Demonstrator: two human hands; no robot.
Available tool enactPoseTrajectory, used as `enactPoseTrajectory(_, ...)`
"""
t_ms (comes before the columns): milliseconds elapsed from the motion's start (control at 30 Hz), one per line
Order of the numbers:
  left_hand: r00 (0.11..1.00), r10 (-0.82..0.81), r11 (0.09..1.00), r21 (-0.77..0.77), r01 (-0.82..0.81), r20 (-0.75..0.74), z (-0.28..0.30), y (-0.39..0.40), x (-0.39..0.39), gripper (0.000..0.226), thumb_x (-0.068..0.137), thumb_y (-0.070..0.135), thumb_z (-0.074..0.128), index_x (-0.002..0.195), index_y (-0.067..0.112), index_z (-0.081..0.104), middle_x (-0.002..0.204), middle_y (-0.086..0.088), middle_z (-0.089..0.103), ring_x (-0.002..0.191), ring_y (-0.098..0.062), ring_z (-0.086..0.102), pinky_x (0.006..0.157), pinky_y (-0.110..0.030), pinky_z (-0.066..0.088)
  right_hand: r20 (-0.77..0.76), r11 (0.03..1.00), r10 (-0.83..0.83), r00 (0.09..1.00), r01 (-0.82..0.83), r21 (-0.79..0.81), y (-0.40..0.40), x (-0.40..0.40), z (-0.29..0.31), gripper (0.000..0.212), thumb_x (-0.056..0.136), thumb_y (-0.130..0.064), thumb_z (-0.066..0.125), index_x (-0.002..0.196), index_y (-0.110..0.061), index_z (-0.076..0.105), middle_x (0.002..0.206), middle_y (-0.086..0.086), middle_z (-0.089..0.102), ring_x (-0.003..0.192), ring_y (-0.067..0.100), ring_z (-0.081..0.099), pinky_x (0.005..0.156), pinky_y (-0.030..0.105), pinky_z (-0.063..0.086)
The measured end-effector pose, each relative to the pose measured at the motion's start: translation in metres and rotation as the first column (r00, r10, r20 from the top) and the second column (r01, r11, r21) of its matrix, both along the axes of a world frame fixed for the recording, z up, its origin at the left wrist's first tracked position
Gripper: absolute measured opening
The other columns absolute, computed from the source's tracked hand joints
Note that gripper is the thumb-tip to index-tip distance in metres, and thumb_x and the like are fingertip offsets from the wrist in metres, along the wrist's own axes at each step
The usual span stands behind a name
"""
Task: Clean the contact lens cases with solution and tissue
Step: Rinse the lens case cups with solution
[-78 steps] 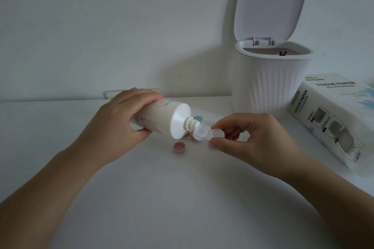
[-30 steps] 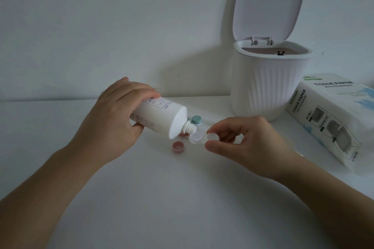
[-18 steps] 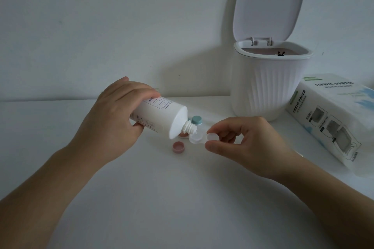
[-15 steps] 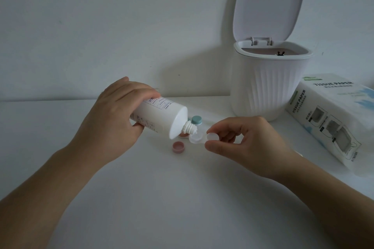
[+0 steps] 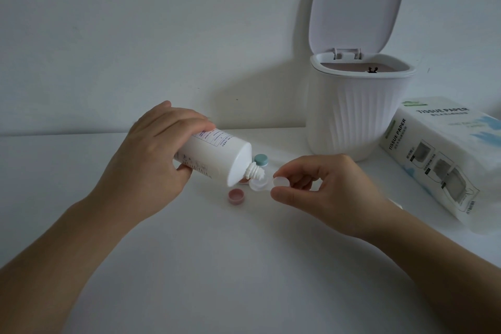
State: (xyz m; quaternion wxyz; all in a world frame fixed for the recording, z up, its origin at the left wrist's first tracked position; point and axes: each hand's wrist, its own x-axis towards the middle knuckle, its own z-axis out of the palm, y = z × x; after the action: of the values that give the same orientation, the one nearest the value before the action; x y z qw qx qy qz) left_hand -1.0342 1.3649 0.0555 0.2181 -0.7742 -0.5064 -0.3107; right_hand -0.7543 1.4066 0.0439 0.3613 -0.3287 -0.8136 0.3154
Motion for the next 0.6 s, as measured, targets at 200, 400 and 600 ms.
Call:
enactPoseTrajectory(200, 1.0, -0.009, 1.0, -0.008, 0.009, 0.018, -0.0014, 0.0007, 0.0016, 0.07, 0.058, -0.017, 0.078, 0.122, 0.007, 0.065, 0.122, -0.006, 0.067, 0.115, -0.024, 0.059, 0.121, -0.039, 0.031, 0.007, 1.0, 0.009, 1.0, -0.009, -0.005, -0.0028, 0.0011, 0.0014, 0.019, 0.077, -0.028, 0.084, 0.08, -0.043, 0.072, 0.076, -0.017, 0.072, 0.065, 0.001, 0.066, 0.061, 0.006, 0.047)
enactPoseTrajectory(400, 1.0, 0.005, 1.0, 0.007, -0.005, 0.007, -0.0012, 0.0012, -0.0012, 0.069, 0.058, -0.017, 0.078, 0.122, 0.007, 0.065, 0.122, -0.006, 0.067, 0.115, -0.028, 0.061, 0.119, -0.045, 0.033, 0.008, 1.0, -0.003, 1.0, 0.003, 0.001, -0.0009, 0.0008, 0.0012, 0.019, 0.078, -0.028, 0.084, 0.08, -0.043, 0.072, 0.076, -0.019, 0.072, 0.065, -0.001, 0.066, 0.061, 0.006, 0.048)
enactPoseTrajectory(600, 1.0, 0.019, 1.0, 0.017, -0.019, -0.007, -0.0005, 0.0022, -0.0022, 0.069, 0.058, -0.019, 0.076, 0.122, 0.006, 0.065, 0.122, -0.007, 0.067, 0.115, -0.031, 0.063, 0.12, -0.047, 0.032, 0.008, 1.0, 0.007, 1.0, -0.007, 0.007, -0.0006, 0.0023, -0.0002, 0.02, 0.078, -0.028, 0.084, 0.081, -0.044, 0.072, 0.075, -0.022, 0.072, 0.065, -0.003, 0.066, 0.062, 0.006, 0.047)
